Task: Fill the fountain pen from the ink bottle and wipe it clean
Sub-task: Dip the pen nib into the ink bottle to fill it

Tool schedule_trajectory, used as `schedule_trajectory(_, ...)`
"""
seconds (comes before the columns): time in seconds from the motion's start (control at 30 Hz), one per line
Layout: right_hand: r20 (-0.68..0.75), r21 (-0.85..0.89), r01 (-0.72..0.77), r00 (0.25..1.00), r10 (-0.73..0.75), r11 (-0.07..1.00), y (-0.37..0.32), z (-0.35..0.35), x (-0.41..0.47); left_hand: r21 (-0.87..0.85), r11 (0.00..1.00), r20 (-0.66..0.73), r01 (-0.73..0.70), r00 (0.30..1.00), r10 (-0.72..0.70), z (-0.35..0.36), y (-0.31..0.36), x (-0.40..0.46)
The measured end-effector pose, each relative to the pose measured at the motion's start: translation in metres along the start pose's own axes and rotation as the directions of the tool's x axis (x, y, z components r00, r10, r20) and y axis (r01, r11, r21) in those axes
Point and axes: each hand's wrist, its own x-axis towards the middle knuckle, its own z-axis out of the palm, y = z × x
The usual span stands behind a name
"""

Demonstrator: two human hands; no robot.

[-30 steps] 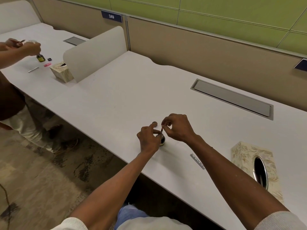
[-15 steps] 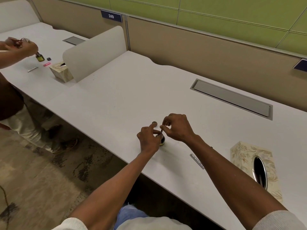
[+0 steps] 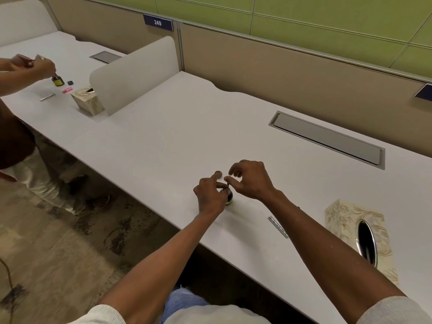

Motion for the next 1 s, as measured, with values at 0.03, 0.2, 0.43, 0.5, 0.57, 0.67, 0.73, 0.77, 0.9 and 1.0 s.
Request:
schedule_trajectory(0.03, 0.002, 0.005, 0.003, 1.000, -0.003, 1.000, -0.0002, -0.0007, -0.0003, 0.000, 1.000, 0.003, 0.005, 1.000, -0.005, 0.0006, -0.0013, 0.0008)
schedule_trajectory(0.2, 0.011, -0.024, 0.022, 1.000, -0.022, 0.999, 0.0011, -0.0022, 0.0012, -0.004, 1.000, 0.003, 0.001, 1.000, -0.001, 0.0007, -0.0005, 0.0001)
schedule_trajectory(0.43, 0.005, 0.013, 0.025, 1.000, -0.025, 1.000, 0.0009, -0.0025, -0.0003, 0.002, 1.000, -0.004, -0.009, 1.000, 0.009, -0.0009, 0.0032, -0.0005)
schedule_trajectory(0.5, 0.010, 0.004, 0.040, 0.999, -0.040, 0.999, 0.0018, -0.0026, 0.0005, -0.005, 1.000, -0.002, -0.007, 1.000, 0.007, -0.0007, 0.0037, -0.0008)
schedule_trajectory(0.57, 0.011, 0.001, 0.034, 0.999, -0.034, 0.999, 0.0029, -0.0020, 0.0018, -0.013, 1.000, -0.004, -0.006, 1.000, 0.006, -0.0009, 0.0046, -0.0016)
schedule_trajectory(0.67, 0.001, 0.019, 0.024, 1.000, -0.024, 1.000, 0.0032, -0.0010, 0.0020, -0.004, 1.000, -0.002, -0.007, 1.000, 0.007, -0.0017, 0.0061, -0.0015)
schedule_trajectory(0.73, 0.001, 0.042, 0.027, 1.000, -0.027, 0.999, 0.0027, -0.0014, 0.0008, -0.004, 1.000, 0.000, -0.005, 1.000, 0.005, -0.0020, 0.0059, -0.0009)
schedule_trajectory(0.77, 0.004, 0.047, 0.032, 0.999, -0.032, 0.998, 0.0023, -0.0018, 0.0004, -0.008, 1.000, 0.000, -0.004, 1.000, 0.004, -0.0020, 0.0057, -0.0006)
schedule_trajectory(0.9, 0.015, 0.029, 0.042, 0.999, -0.043, 0.999, 0.0030, -0.0022, 0.0016, -0.016, 1.000, -0.005, -0.003, 1.000, 0.003, -0.0016, 0.0059, -0.0017)
schedule_trajectory(1.0, 0.000, 0.030, 0.027, 1.000, -0.027, 0.999, 0.0032, -0.0013, 0.0018, -0.021, 1.000, -0.010, 0.000, 1.000, -0.001, -0.0015, 0.0065, -0.0018)
